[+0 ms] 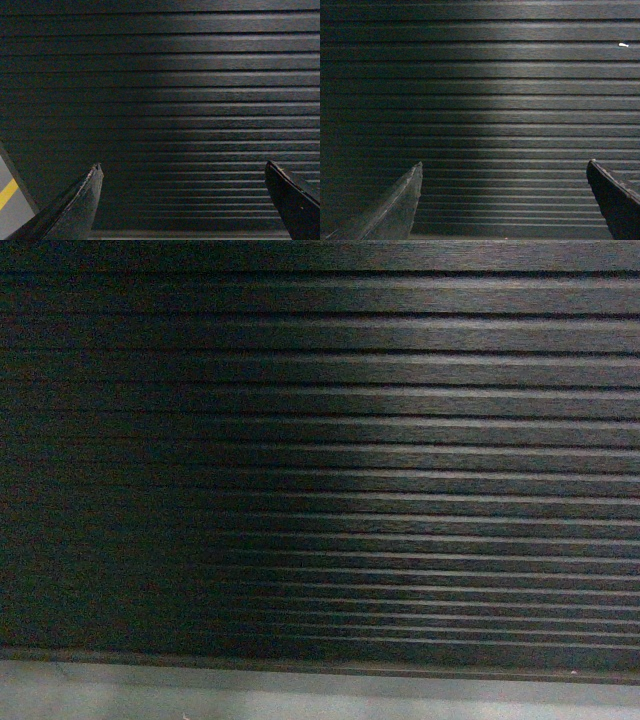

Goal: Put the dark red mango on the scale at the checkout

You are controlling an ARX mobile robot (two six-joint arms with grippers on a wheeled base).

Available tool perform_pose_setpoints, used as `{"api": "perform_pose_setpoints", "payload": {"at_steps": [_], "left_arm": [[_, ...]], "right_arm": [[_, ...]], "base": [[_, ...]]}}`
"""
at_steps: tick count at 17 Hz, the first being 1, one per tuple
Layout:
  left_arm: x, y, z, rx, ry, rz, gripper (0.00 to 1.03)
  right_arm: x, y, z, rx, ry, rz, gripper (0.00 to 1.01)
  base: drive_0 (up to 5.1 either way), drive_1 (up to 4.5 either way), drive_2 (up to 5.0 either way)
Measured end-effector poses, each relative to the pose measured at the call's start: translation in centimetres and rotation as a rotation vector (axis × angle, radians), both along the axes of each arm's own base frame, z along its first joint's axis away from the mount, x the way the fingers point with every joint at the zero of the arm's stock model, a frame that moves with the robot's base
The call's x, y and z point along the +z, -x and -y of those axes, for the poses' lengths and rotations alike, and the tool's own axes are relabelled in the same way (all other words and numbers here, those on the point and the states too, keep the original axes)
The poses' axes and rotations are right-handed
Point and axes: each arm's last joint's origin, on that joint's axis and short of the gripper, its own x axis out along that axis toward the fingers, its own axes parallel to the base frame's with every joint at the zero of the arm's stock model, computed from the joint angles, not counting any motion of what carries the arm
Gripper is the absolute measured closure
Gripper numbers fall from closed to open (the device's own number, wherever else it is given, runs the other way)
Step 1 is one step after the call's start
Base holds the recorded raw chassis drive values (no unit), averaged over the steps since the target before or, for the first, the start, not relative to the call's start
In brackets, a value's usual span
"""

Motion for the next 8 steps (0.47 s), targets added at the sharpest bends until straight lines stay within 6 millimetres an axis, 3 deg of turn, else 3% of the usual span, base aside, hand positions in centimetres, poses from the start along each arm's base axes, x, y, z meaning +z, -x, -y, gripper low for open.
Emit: {"api": "perform_pose_setpoints", "payload": {"at_steps": [8], "left_arm": [[0.0, 0.0, 0.0, 0.0, 0.0, 0.0, 0.05]], "right_arm": [[0.0, 0.0, 0.0, 0.0, 0.0, 0.0, 0.03]], "base": [[0.0, 0.0, 0.0]]}}
